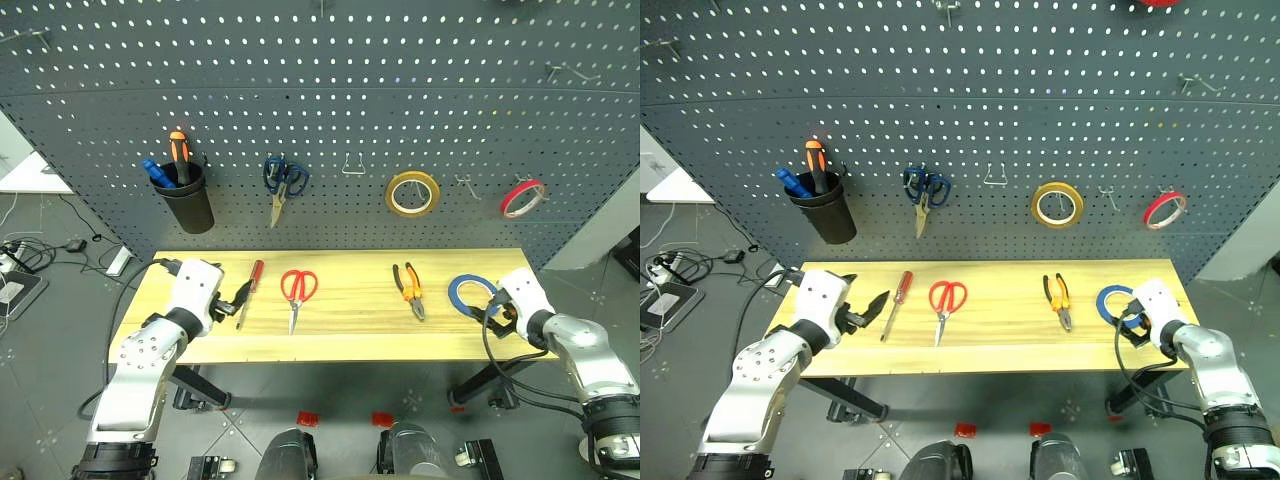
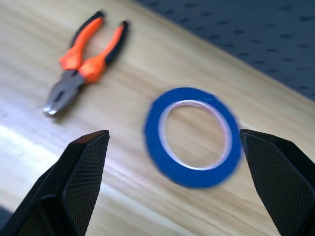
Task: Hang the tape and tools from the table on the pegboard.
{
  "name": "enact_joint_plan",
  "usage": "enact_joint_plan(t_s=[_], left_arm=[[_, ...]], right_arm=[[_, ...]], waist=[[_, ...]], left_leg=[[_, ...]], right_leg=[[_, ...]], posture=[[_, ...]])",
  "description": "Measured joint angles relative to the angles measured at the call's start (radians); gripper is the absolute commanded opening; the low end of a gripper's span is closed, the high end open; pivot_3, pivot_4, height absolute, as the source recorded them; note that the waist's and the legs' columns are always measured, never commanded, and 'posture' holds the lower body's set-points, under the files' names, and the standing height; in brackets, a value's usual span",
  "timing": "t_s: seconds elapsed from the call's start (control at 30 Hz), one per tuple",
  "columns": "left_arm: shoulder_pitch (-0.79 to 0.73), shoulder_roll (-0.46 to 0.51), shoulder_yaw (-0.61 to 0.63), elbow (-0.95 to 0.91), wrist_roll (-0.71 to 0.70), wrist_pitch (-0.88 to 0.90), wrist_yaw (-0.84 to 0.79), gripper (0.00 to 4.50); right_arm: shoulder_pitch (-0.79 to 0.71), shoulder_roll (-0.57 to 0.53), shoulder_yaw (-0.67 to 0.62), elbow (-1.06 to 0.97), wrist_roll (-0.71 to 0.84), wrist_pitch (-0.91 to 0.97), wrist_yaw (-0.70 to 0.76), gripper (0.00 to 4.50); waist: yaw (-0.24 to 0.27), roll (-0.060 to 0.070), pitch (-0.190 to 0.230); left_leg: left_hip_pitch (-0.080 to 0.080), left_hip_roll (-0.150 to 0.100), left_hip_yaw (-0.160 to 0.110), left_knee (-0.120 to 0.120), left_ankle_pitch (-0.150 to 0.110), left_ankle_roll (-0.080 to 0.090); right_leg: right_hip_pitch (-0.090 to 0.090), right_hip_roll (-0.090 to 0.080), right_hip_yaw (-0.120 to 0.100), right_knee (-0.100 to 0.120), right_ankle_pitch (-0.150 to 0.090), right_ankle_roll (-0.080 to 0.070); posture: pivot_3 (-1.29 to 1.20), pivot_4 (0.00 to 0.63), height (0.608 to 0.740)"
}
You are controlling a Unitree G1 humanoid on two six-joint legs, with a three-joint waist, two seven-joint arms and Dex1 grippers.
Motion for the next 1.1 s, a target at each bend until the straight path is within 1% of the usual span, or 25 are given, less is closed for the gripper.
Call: enact_joint_plan(t_s=[0.07, 0.1, 0.13, 0.2, 0.33, 0.37, 0.5, 0.67, 0.77, 0.87, 0.9, 0.93, 1.07, 1.1], left_arm=[[-0.003, 0.0, -0.022, -0.014, 0.0, 0.014, -0.015, 3.62], [-0.009, 0.0, -0.033, -0.014, -0.001, 0.017, -0.029, 3.62], [-0.019, 0.0, -0.046, -0.014, -0.008, 0.019, -0.051, 3.62], [-0.062, -0.002, -0.091, -0.017, -0.047, 0.033, -0.123, 3.62], [-0.122, 0.014, -0.167, -0.014, -0.071, 0.024, -0.243, 3.62], [-0.143, 0.017, -0.179, -0.007, -0.071, 0.022, -0.264, 3.62], [-0.262, 0.005, -0.246, 0.034, -0.086, 0.005, -0.376, 3.62], [-0.318, -0.009, -0.311, 0.069, -0.083, -0.03, -0.45, 3.62], [-0.337, -0.012, -0.343, 0.098, -0.078, -0.053, -0.483, 3.66], [-0.347, -0.018, -0.366, 0.102, -0.075, -0.074, -0.507, 3.66], [-0.347, -0.019, -0.366, 0.103, -0.075, -0.077, -0.509, 3.66], [-0.348, -0.021, -0.366, 0.105, -0.074, -0.08, -0.512, 3.66], [-0.348, -0.042, -0.366, 0.124, -0.076, -0.081, -0.512, 3.66], [-0.348, -0.05, -0.365, 0.124, -0.078, -0.081, -0.506, 3.66]], right_arm=[[-0.023, -0.001, 0.022, -0.009, -0.008, 0.043, 0.006, 4.5], [-0.04, -0.001, 0.034, -0.003, -0.011, 0.058, 0.011, 4.5], [-0.068, 0.0, 0.045, 0.019, -0.018, 0.063, 0.017, 4.5], [-0.141, 0.007, 0.072, 0.078, -0.04, 0.07, 0.022, 4.5], [-0.226, 0.017, 0.107, 0.18, -0.048, 0.07, 0.052, 4.5], [-0.245, 0.018, 0.114, 0.213, -0.055, 0.069, 0.061, 4.5], [-0.39, 0.037, 0.177, 0.451, -0.112, 0.034, 0.091, 4.5], [-0.505, 0.064, 0.209, 0.657, -0.159, -0.024, 0.095, 4.5], [-0.562, 0.068, 0.227, 0.744, -0.177, -0.051, 0.107, 3.95], [-0.61, 0.074, 0.245, 0.819, -0.207, -0.071, 0.123, 2.96], [-0.616, 0.077, 0.248, 0.829, -0.213, -0.077, 0.125, 2.54], [-0.623, 0.078, 0.254, 0.841, -0.22, -0.086, 0.124, 2.3], [-0.631, 0.083, 0.266, 0.865, -0.257, -0.133, 0.084, 0.94], [-0.629, 0.084, 0.266, 0.864, -0.265, -0.148, 0.076, 0.7]], waist=[[0.001, -0.002, 0.013], [0.001, -0.002, 0.017], [0.0, -0.003, 0.025], [0.001, -0.005, 0.041], [0.001, -0.008, 0.068], [0.001, -0.008, 0.075], [0.0, -0.011, 0.106], [-0.003, -0.012, 0.128], [-0.003, -0.016, 0.138], [-0.001, -0.017, 0.141], [-0.001, -0.017, 0.141], [-0.001, -0.017, 0.141], [0.001, -0.017, 0.141], [0.0, -0.017, 0.141]], left_leg=[[-0.003, 0.0, 0.0, 0.0, 0.0, 0.0], [-0.005, 0.0, 0.001, 0.0, 0.0, 0.0], [-0.005, 0.0, 0.001, 0.0, 0.0, 0.0], [-0.01, 0.0, 0.002, 0.0, 0.0, 0.001], [-0.012, 0.0, 0.004, 0.0, 0.0, 0.001], [-0.012, 0.0, 0.005, 0.0, 0.001, 0.001], [-0.012, 0.0, 0.008, 0.0, 0.001, 0.0], [-0.012, 0.001, 0.012, 0.0, 0.003, -0.003], [-0.011, 0.002, 0.014, 0.0, 0.003, -0.003], [-0.011, 0.002, 0.014, 0.0, 0.003, -0.003], [-0.011, 0.002, 0.014, 0.0, 0.003, -0.003], [-0.01, 0.002, 0.014, 0.0, 0.003, -0.003], [-0.01, 0.002, 0.014, 0.001, 0.003, -0.003], [-0.01, 0.002, 0.014, 0.001, 0.003, -0.003]], right_leg=[[-0.003, 0.0, 0.0, 0.0, 0.0, 0.0], [-0.005, 0.0, 0.0, 0.001, 0.003, -0.005], [-0.006, 0.001, 0.001, 0.001, 0.003, -0.005], [-0.011, 0.001, 0.001, 0.002, 0.004, -0.004], [-0.014, 0.001, 0.003, 0.002, 0.004, -0.004], [-0.014, 0.001, 0.004, 0.002, 0.004, -0.004], [-0.016, 0.001, 0.007, 0.003, 0.004, -0.004], [-0.017, 0.002, 0.009, 0.002, 0.004, -0.003], [-0.017, 0.002, 0.009, 0.002, 0.004, -0.003], [-0.017, 0.001, 0.01, 0.002, 0.004, -0.003], [-0.017, 0.001, 0.01, 0.002, 0.004, -0.003], [-0.017, 0.001, 0.01, 0.002, 0.004, -0.003], [-0.016, 0.001, 0.01, 0.002, 0.004, -0.003], [-0.016, 0.001, 0.01, 0.002, 0.004, -0.002]], posture=[[-0.23, 0.198, 0.74], [-0.23, 0.208, 0.74], [-0.23, 0.217, 0.74], [-0.23, 0.231, 0.74], [-0.22, 0.264, 0.74], [-0.22, 0.269, 0.74], [-0.21, 0.289, 0.74], [-0.19, 0.309, 0.74], [-0.19, 0.313, 0.74], [-0.19, 0.313, 0.74], [-0.19, 0.308, 0.74], [-0.19, 0.308, 0.74], [-0.19, 0.292, 0.74], [-0.19, 0.289, 0.74]])
